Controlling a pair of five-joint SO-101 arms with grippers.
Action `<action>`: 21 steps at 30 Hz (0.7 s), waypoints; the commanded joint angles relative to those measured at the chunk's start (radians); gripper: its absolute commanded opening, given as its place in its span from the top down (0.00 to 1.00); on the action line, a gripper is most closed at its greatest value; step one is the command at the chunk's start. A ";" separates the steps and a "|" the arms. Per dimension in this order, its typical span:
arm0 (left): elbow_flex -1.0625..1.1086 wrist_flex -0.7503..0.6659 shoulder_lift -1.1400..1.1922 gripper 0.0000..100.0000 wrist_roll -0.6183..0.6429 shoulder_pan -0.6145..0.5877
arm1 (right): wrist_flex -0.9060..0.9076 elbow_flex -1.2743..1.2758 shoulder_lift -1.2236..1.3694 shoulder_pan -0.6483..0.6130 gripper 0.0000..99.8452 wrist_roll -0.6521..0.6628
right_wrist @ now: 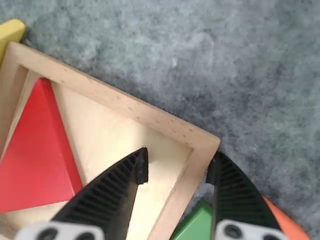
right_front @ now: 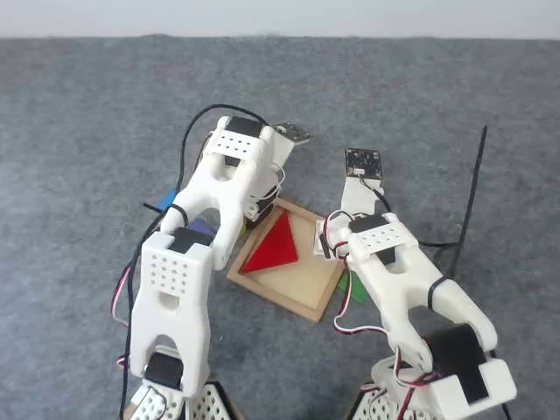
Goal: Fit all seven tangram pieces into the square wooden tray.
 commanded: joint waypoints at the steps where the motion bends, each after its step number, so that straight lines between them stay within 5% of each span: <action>1: 0.004 -0.023 0.006 0.99 0.017 0.015 | 0.013 -0.051 -0.008 0.047 0.79 -0.009; 7: 0.097 -0.109 -0.189 0.99 0.104 -0.028 | 0.013 -0.058 -0.012 0.096 0.79 -0.008; 17: 0.657 -0.381 -0.893 0.99 0.388 -0.021 | 0.157 -0.149 -0.010 0.096 0.79 0.044; 21: 0.760 -0.376 -1.097 0.99 0.493 0.052 | 0.262 -0.192 -0.035 0.113 0.86 0.242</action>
